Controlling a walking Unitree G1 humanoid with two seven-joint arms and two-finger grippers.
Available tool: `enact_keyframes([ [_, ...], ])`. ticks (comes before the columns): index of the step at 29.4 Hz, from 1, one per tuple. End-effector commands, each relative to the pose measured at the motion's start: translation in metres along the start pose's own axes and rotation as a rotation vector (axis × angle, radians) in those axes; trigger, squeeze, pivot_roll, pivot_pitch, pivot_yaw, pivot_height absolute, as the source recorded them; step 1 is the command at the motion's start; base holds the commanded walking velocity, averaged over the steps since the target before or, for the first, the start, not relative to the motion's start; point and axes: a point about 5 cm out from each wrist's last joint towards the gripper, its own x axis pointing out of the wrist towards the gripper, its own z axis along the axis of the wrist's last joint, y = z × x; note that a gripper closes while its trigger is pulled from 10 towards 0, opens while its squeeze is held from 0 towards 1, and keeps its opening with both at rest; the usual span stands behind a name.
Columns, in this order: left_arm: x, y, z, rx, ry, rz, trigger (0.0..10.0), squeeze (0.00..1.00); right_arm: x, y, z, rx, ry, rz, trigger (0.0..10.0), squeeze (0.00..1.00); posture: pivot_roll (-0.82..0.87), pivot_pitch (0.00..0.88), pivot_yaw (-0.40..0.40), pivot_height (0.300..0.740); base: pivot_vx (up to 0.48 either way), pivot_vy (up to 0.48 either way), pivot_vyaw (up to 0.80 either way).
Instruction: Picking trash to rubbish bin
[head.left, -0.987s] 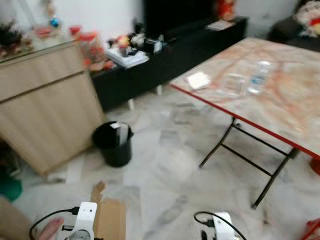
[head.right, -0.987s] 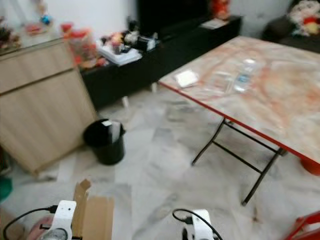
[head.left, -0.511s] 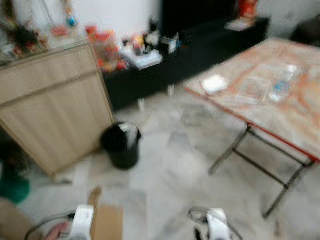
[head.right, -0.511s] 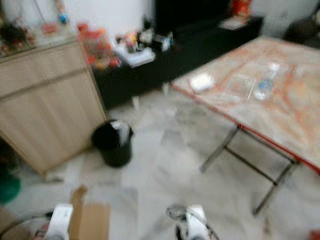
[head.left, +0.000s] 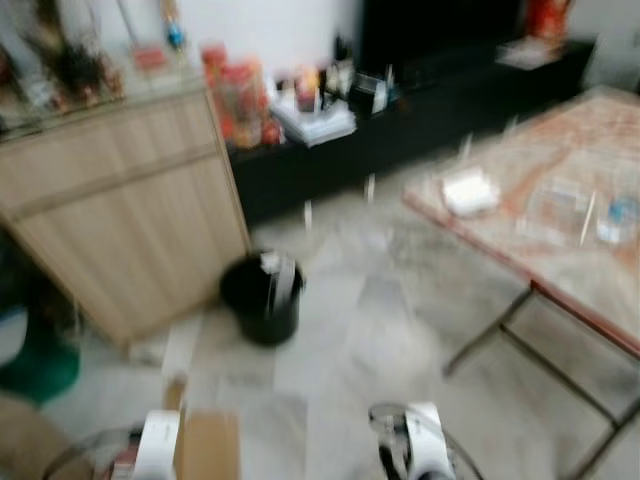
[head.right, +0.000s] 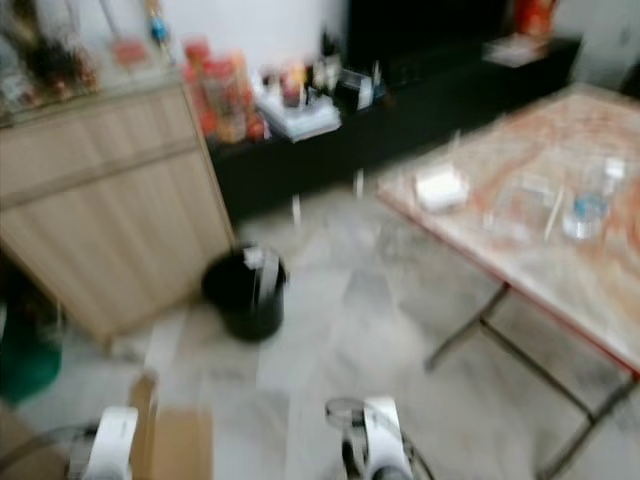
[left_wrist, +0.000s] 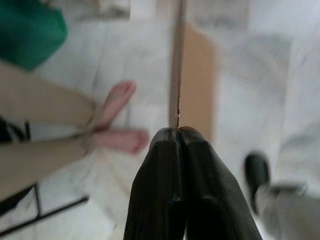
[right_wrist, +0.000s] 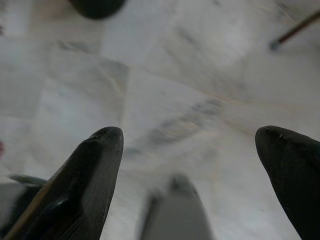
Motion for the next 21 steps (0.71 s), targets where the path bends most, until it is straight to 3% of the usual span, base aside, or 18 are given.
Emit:
enact_keyframes([
  [1,-0.0011,-0.0034,-0.0059,-0.01,0.018,-0.004,10.0,0.0,0.0001,-0.0056,0.0009,-0.002,0.004,-0.02,10.0,0.0,-0.07,0.012,0.045,0.74,0.364,0.0,0.8],
  [5,-0.0012,-0.0032,-0.0067,-0.013,0.019,-0.002,10.0,0.0,0.0002,-0.0058,0.0014,0.01,0.001,-0.023,10.0,0.0,-0.07,0.017,0.046,0.74,0.361,0.0,0.74],
  [21,-0.0008,-0.0029,-0.0052,-0.012,0.019,-0.004,10.0,0.0,0.0006,-0.0058,0.0021,0.024,0.006,-0.041,10.0,0.0,-0.07,0.035,0.055,0.74,0.363,0.0,0.0],
])
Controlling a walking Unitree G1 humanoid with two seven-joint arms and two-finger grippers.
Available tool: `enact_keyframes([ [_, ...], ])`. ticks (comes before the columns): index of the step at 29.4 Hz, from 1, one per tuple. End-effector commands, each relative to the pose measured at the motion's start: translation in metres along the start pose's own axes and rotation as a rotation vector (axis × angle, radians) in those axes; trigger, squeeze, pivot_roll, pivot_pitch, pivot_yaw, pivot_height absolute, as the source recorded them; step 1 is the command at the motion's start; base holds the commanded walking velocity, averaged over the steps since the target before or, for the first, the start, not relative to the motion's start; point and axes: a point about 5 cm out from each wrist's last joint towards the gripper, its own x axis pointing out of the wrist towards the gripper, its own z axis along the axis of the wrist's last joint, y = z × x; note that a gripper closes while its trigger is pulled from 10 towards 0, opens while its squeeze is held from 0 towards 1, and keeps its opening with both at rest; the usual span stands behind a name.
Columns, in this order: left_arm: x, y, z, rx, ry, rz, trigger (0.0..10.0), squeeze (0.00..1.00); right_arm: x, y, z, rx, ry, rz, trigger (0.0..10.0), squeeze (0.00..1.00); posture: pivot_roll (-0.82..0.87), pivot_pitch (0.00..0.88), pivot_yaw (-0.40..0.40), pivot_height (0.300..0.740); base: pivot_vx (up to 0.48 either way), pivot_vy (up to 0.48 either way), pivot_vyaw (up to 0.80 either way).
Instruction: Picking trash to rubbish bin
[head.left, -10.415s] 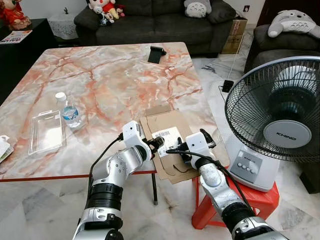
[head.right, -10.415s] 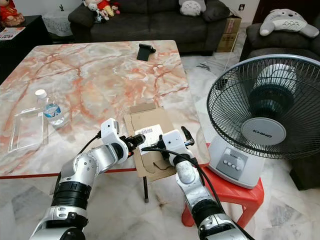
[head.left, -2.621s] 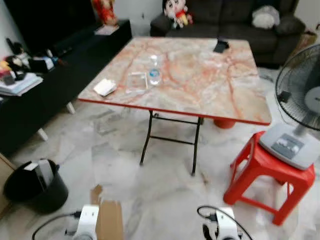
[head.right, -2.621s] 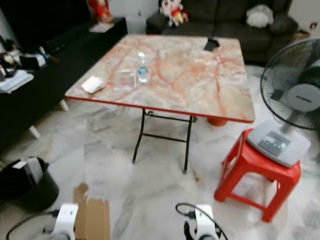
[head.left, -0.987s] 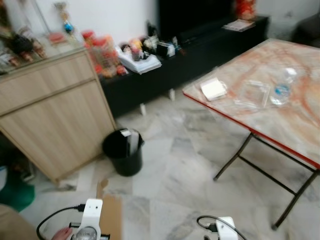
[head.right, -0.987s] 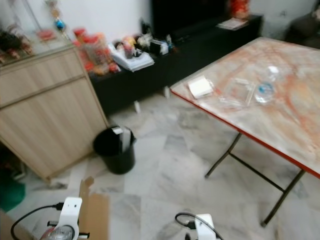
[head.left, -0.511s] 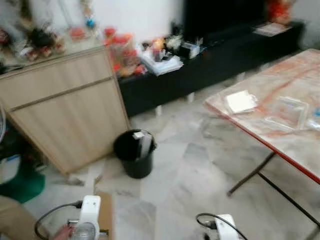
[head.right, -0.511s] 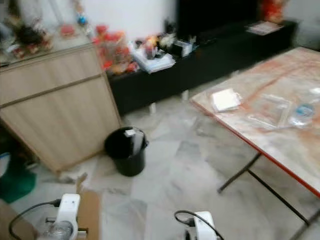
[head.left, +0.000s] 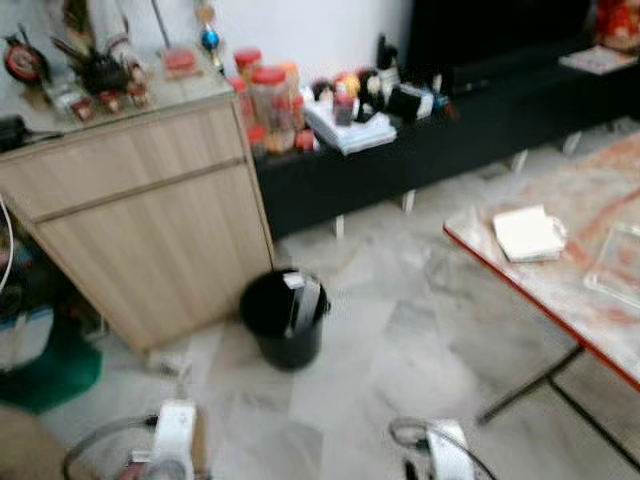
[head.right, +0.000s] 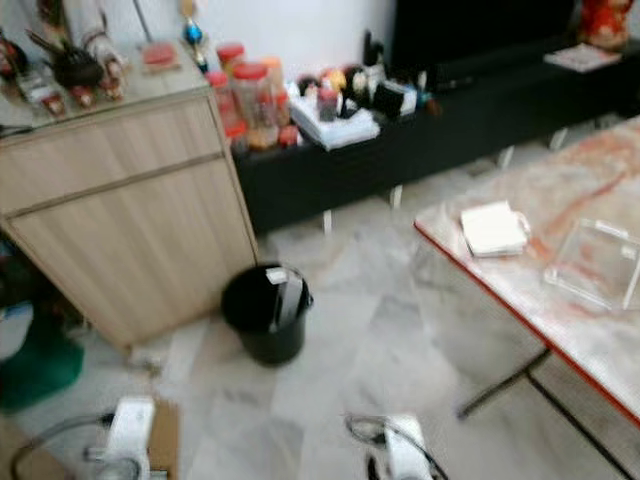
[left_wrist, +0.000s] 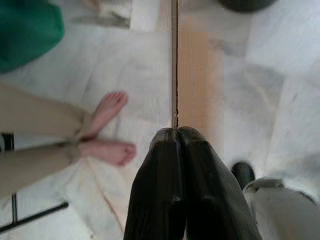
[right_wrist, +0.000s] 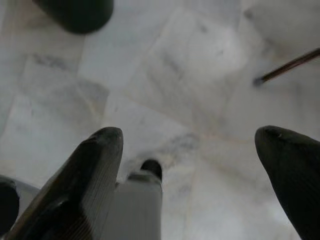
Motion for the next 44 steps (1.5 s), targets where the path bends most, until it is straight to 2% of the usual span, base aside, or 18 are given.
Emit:
enact_keyframes([
  [1,0.0,0.0124,-0.0041,0.005,0.016,0.031,10.0,0.0,0.0009,0.0128,0.0033,0.016,-0.009,0.027,10.0,0.0,-0.07,0.035,0.055,0.74,0.36,0.0,0.0],
  [21,0.0001,0.009,-0.0032,0.011,0.015,0.023,10.0,0.0,0.0007,0.0136,0.0026,0.003,-0.007,0.035,10.0,0.0,-0.07,0.043,0.053,0.74,0.364,0.0,0.0],
  [30,0.0001,0.0086,-0.003,0.008,0.014,0.023,10.0,0.0,0.0008,0.0137,0.0034,0.002,-0.013,0.038,10.0,0.0,-0.07,0.039,0.051,0.74,0.363,0.0,0.7],
  [44,0.0003,0.0078,-0.0015,0.016,0.011,0.019,10.0,0.0,0.001,0.0122,0.0041,0.017,-0.015,0.028,10.0,0.0,-0.07,0.024,0.057,0.74,0.364,0.0,0.0],
])
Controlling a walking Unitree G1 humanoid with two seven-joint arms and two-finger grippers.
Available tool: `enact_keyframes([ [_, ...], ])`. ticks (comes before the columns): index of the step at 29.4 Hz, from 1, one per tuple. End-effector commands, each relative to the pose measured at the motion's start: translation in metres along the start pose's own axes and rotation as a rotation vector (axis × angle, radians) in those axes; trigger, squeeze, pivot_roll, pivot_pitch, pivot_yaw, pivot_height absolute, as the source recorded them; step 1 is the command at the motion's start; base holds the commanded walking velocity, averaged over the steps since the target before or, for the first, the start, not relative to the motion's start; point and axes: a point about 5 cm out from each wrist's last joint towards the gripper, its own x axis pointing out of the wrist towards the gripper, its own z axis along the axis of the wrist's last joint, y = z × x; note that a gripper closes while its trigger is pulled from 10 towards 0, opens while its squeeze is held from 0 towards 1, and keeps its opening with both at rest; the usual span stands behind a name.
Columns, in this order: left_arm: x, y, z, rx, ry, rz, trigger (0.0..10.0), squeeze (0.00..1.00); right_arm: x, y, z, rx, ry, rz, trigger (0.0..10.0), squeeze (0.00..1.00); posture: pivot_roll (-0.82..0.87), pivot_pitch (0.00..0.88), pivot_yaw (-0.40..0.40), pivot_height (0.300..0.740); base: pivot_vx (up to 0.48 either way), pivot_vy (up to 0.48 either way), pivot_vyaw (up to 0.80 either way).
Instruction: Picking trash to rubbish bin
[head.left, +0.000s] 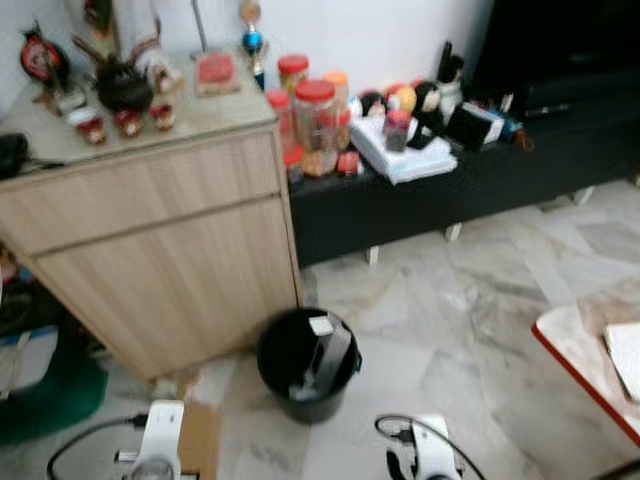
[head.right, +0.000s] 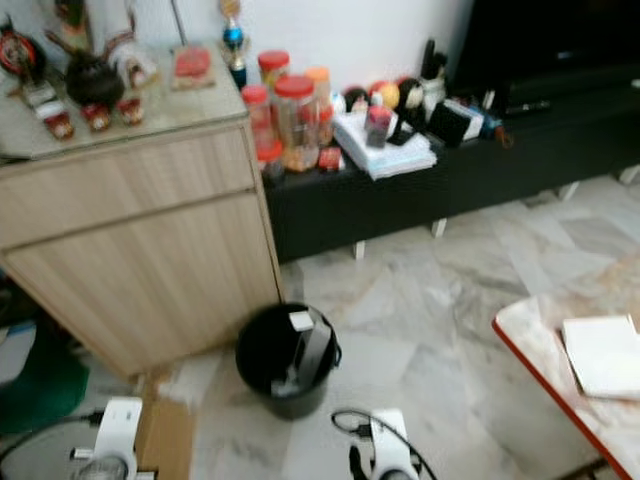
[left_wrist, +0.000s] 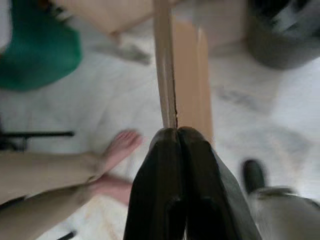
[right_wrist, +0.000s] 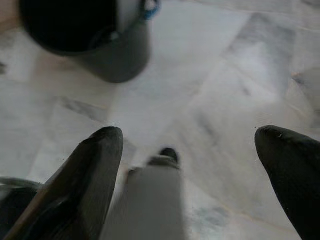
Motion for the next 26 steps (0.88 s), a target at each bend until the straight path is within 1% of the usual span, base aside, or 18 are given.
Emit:
enact_keyframes([
  [1,0.0,0.01,-0.002,0.011,0.01,0.025,10.0,0.0,0.002,0.005,0.007,0.017,-0.021,0.006,10.0,0.0,-0.07,0.024,0.057,0.74,0.364,0.0,0.0],
  [10,0.001,0.009,0.005,0.019,-0.011,0.019,10.0,0.0,0.002,0.005,0.008,0.021,-0.025,0.005,10.0,0.0,-0.07,0.016,0.059,0.74,0.363,0.0,0.0],
  [12,0.002,0.008,0.01,0.039,-0.026,0.012,10.0,0.0,0.002,0.005,0.008,0.016,-0.027,0.003,10.0,0.0,-0.07,0.016,0.059,0.74,0.36,0.0,0.0],
  [13,0.002,0.005,0.016,0.063,-0.048,-0.007,10.0,0.0,0.002,0.006,0.008,0.02,-0.026,0.003,10.0,0.0,-0.07,0.016,0.059,0.74,0.349,0.0,0.0],
  [15,0.002,0.002,0.019,0.077,-0.061,-0.017,10.0,0.0,0.002,0.006,0.008,0.021,-0.026,0.004,10.0,0.0,-0.07,0.016,0.059,0.74,0.349,0.0,0.0],
  [17,0.003,0.0,0.024,0.075,-0.076,-0.023,10.0,0.0,0.002,0.006,0.009,0.02,-0.033,0.01,10.0,0.0,-0.07,0.014,0.06,0.74,0.349,0.0,-0.22],
  [20,0.003,-0.004,0.032,0.079,-0.098,-0.033,10.0,0.0,0.002,0.007,0.011,0.029,-0.043,0.012,10.0,0.0,-0.07,0.015,0.06,0.74,0.347,0.0,-0.7],
  [22,0.003,-0.006,0.037,0.106,-0.116,-0.044,10.0,0.0,0.002,0.007,0.013,0.037,-0.051,0.01,10.0,0.0,-0.07,0.015,0.06,0.74,0.347,0.0,0.0],
  [26,0.003,-0.007,0.04,0.12,-0.127,-0.047,10.0,0.0,0.002,0.007,0.013,0.039,-0.053,0.01,10.0,0.0,-0.07,0.023,0.059,0.74,0.348,0.0,0.0],
])
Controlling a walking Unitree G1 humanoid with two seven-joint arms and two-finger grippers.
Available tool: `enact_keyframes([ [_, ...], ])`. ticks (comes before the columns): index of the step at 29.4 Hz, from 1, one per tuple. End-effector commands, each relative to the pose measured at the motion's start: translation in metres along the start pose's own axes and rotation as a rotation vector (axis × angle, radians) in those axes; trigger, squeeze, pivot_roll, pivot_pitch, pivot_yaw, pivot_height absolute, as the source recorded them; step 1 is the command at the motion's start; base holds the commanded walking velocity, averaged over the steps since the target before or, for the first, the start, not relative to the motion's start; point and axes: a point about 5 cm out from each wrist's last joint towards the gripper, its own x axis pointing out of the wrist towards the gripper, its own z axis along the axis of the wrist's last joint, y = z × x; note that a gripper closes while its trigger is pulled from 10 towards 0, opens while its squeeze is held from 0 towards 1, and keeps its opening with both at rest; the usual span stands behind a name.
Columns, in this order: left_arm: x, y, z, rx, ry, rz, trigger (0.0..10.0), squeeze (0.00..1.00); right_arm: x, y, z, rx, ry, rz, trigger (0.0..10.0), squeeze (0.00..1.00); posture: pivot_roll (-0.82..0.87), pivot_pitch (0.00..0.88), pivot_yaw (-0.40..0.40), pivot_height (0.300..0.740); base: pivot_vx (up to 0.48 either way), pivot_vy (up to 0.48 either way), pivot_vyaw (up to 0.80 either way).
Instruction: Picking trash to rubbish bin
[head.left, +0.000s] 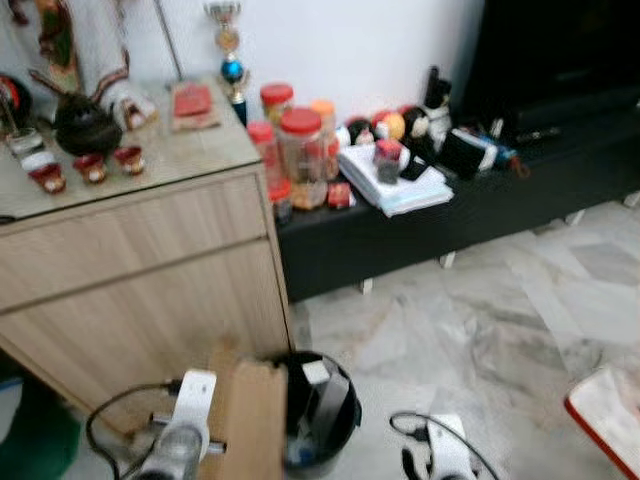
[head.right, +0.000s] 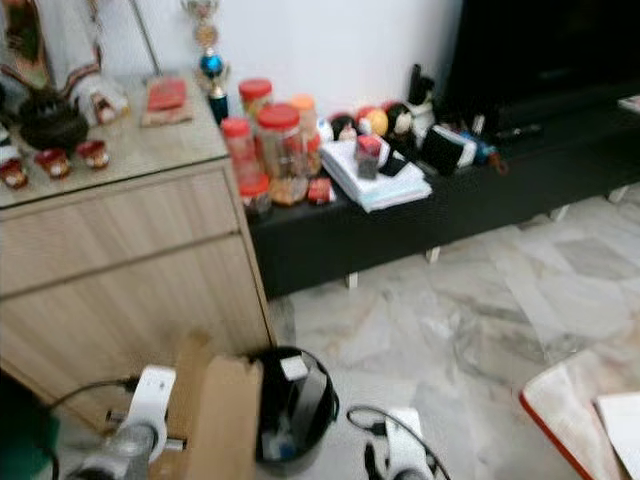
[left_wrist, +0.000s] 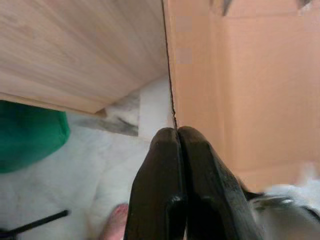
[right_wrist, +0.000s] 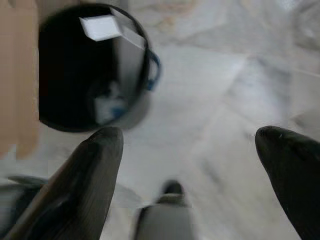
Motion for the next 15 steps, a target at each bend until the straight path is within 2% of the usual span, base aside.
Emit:
enact_keyframes([
  [1,0.001,-0.001,0.004,0.024,-0.016,-0.009,10.0,0.0,-0.001,-0.007,-0.003,0.01,0.005,-0.018,10.0,0.0,-0.07,0.027,0.058,0.74,0.349,0.0,0.0],
  [12,0.002,-0.009,0.016,0.043,-0.052,-0.059,10.0,0.0,-0.002,-0.008,-0.004,0.01,0.001,-0.027,10.0,0.0,-0.07,0.03,0.059,0.74,0.338,0.0,0.0],
  [15,0.002,-0.014,0.023,0.062,-0.066,-0.093,10.0,0.0,0.0,-0.009,0.005,-0.012,-0.025,-0.02,10.0,0.0,-0.08,0.037,0.059,0.74,0.304,0.0,0.0],
])
